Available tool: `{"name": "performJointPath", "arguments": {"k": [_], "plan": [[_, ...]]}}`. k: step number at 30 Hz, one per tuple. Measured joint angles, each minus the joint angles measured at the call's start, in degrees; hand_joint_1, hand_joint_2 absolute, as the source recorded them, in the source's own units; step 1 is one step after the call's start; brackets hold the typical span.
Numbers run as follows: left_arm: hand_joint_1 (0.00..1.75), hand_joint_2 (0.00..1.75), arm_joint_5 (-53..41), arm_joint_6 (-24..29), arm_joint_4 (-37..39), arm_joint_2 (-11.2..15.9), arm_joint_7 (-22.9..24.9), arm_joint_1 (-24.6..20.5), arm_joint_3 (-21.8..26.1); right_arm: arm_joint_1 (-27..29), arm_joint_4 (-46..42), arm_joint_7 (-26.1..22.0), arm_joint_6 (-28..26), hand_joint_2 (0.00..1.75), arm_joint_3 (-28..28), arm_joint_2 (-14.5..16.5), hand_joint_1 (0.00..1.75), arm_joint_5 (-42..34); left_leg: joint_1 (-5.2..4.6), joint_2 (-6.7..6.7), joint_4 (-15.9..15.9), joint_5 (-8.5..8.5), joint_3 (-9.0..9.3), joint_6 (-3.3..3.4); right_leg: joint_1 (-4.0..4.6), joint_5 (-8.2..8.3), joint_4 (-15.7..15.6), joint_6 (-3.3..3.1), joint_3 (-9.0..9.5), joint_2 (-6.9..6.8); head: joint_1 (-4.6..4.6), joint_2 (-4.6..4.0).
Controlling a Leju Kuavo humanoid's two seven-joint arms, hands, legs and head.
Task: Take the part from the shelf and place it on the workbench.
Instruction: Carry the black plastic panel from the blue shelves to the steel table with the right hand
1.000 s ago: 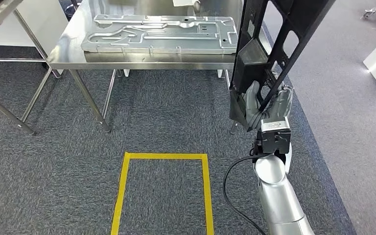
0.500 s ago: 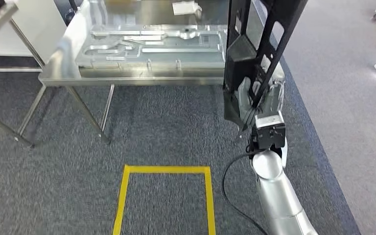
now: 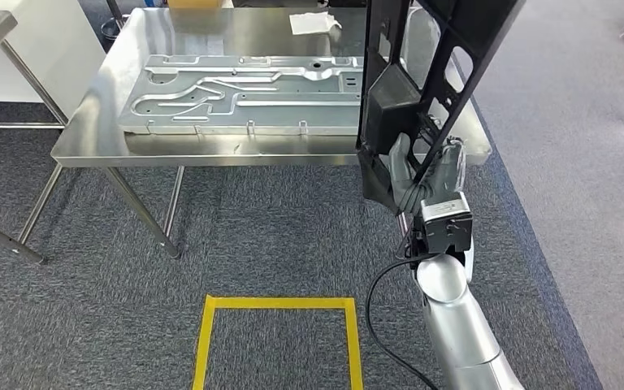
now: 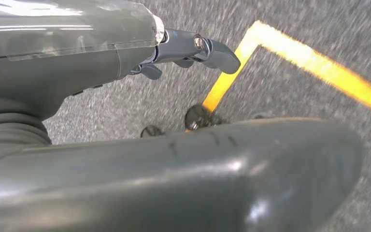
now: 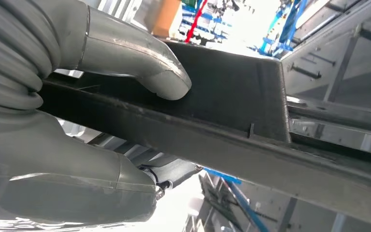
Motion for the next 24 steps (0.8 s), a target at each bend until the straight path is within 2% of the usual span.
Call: {"name": "performJointPath", "arguments": {"k": [1,2,3,4,5,6,7,8,10,11,12,13,15,17,18,20,21,22,23,24], "plan": [[0.0,0.0,0.01,0.02,0.0,-0.03,-0.02,-0.06,0.01,-0.09,-0.08,0.02,-0.01,1.75,0.03,-0.01,1.75,-0.03,0.1,-0.03,-0.49,-0.26,0.77,0.22,-0.05,0.7,2.86,0.2,-1.8,-0.16,0.02,0.0],[0.0,0.0,0.01,0.04,0.0,-0.07,-0.04,-0.09,0.02,-0.11,-0.11,0.02,-0.01,1.75,0.05,-0.04,1.75,-0.1,0.16,-0.04,-0.97,-0.7,1.64,0.42,-0.14,0.65,6.29,0.37,-4.36,-0.34,0.04,0.0],[0.0,0.0,0.03,0.05,0.0,-0.09,-0.05,-0.11,0.03,-0.11,-0.08,0.01,0.01,1.75,0.07,-0.07,1.75,-0.17,0.16,-0.08,-1.28,-1.26,2.52,0.56,-0.18,-0.44,9.34,0.46,-7.04,-0.42,0.04,0.0],[0.0,0.0,0.05,0.04,0.0,-0.13,-0.07,-0.11,0.05,-0.07,0.0,0.02,0.06,1.75,0.1,-0.1,1.75,-0.24,0.16,-0.14,-1.46,-1.91,3.38,0.61,-0.23,-2.53,11.31,0.51,-9.44,-0.44,0.05,0.0],[0.0,0.0,0.08,0.04,0.0,-0.18,-0.1,-0.09,0.09,-0.02,0.1,0.01,0.13,1.75,0.12,-0.14,1.75,-0.31,0.16,-0.23,-1.56,-2.67,4.38,0.61,-0.28,-4.86,12.24,0.52,-11.47,-0.48,0.05,0.0],[0.0,0.0,0.12,0.03,0.0,-0.22,-0.15,-0.07,0.15,0.0,0.25,0.01,0.19,1.75,0.14,-0.17,1.75,-0.36,0.16,-0.32,-1.58,-3.48,5.42,0.59,-0.32,-6.38,11.75,0.52,-12.7,-0.52,0.05,0.0],[0.0,0.0,0.15,0.02,0.0,-0.25,-0.22,-0.05,0.23,0.0,0.4,0.01,0.23,1.75,0.15,-0.24,1.75,-0.38,0.15,-0.4,-1.58,-4.34,6.57,0.54,-0.35,-6.38,9.97,0.49,-13.32,-0.58,0.06,0.0],[0.0,0.0,0.16,-0.01,0.0,-0.27,-0.3,-0.04,0.29,0.0,0.55,0.0,0.25,1.75,0.15,-0.34,1.75,-0.4,0.13,-0.46,-1.6,-5.23,7.75,0.44,-0.37,-4.43,7.16,0.34,-13.44,-0.64,0.06,0.0],[0.0,0.0,0.12,-0.14,0.0,-0.28,-0.39,0.05,0.38,0.09,0.84,-0.09,0.22,1.75,0.16,-0.69,1.75,-0.52,0.01,-0.56,-1.58,-7.03,9.68,0.03,-0.19,4.14,0.62,-0.2,-13.25,-0.85,0.04,0.01],[0.0,0.0,0.07,-0.26,0.0,-0.28,-0.39,0.01,0.4,0.22,0.95,-0.13,0.22,1.75,0.19,-0.85,1.75,-0.62,-0.07,-0.6,-1.62,-7.83,10.36,-0.29,0.0,7.55,-1.37,-0.51,-13.06,-0.87,0.06,0.01],[0.0,0.0,-0.01,-0.4,0.0,-0.27,-0.38,-0.05,0.41,0.34,0.95,-0.19,0.18,1.75,0.2,-0.98,1.75,-0.77,-0.13,-0.64,-1.51,-8.32,10.99,-0.64,0.17,9.51,-2.43,-0.87,-12.85,-0.83,0.05,0.01],[0.0,0.0,-0.12,-0.56,0.0,-0.26,-0.36,-0.19,0.42,0.38,0.87,-0.27,0.13,1.75,0.22,-1.13,1.75,-0.91,-0.18,-0.67,-1.11,-8.31,11.37,-1.09,0.28,9.34,-2.53,-1.22,-12.44,-0.72,0.03,0.01],[0.0,0.0,-0.43,-0.83,0.0,-0.2,-0.31,-0.34,0.42,0.38,0.52,-0.43,-0.07,1.75,0.21,-1.37,1.75,-1.14,-0.08,-0.53,2.05,-7.12,10.28,-1.86,0.12,8.51,-3.1,-2.14,-11.04,-0.53,-0.01,0.01],[0.0,0.0,-0.78,-1.05,0.0,-0.14,-0.28,-0.37,0.41,0.54,0.32,-0.59,-0.27,1.75,0.16,-1.59,1.75,-1.22,0.06,-0.32,8.06,-6.58,6.67,-2.36,-0.03,7.57,-3.57,-2.87,-9.49,-0.51,-0.02,0.01],[0.0,0.0,-0.94,-1.19,0.0,-0.12,-0.28,-0.37,0.4,0.8,0.26,-0.64,-0.4,1.75,0.12,-1.69,1.75,-1.23,0.13,-0.21,11.29,-7.7,4.33,-2.6,-0.02,6.93,-3.64,-3.07,-8.75,-0.48,-0.02,0.0],[0.0,0.0,-1.25,-1.53,0.0,-0.07,-0.28,-0.29,0.39,1.59,0.14,-0.68,-0.69,1.75,0.04,-1.89,1.75,-1.17,0.24,-0.09,15.3,-11.85,0.1,-2.91,-0.02,5.52,-3.65,-3.14,-7.23,-0.32,-0.03,0.0],[0.0,0.0,-1.45,-1.74,0.0,-0.03,-0.28,-0.23,0.37,2.12,0.03,-0.72,-0.87,1.75,0.0,-2.01,1.75,-1.1,0.3,-0.04,15.59,-13.58,-1.38,-2.94,-0.03,4.7,-3.65,-3.09,-6.26,-0.22,-0.03,0.0],[0.0,0.0,-1.64,-1.93,0.0,0.01,-0.28,-0.16,0.34,2.61,-0.1,-0.74,-1.04,1.75,-0.05,-2.11,1.75,-0.99,0.33,-0.01,14.22,-13.87,-1.99,-2.89,-0.03,3.9,-3.64,-3.0,-5.24,-0.14,-0.03,0.0],[0.0,0.0,-1.87,-2.13,0.0,0.08,-0.28,-0.1,0.31,3.08,-0.27,-0.76,-1.22,1.75,-0.15,-2.2,1.75,-0.82,0.34,0.01,11.55,-12.39,-2.03,-2.78,-0.02,3.06,-3.65,-2.89,-4.14,-0.1,-0.03,0.0],[0.0,0.0,-2.11,-2.32,0.0,0.16,-0.3,0.05,0.28,3.56,-0.48,-0.78,-1.44,1.75,-0.28,-2.28,1.75,-0.59,0.26,0.04,8.03,-8.98,-1.84,-2.5,-0.02,2.23,-3.7,-2.75,-3.26,-0.09,-0.02,0.0]]}}
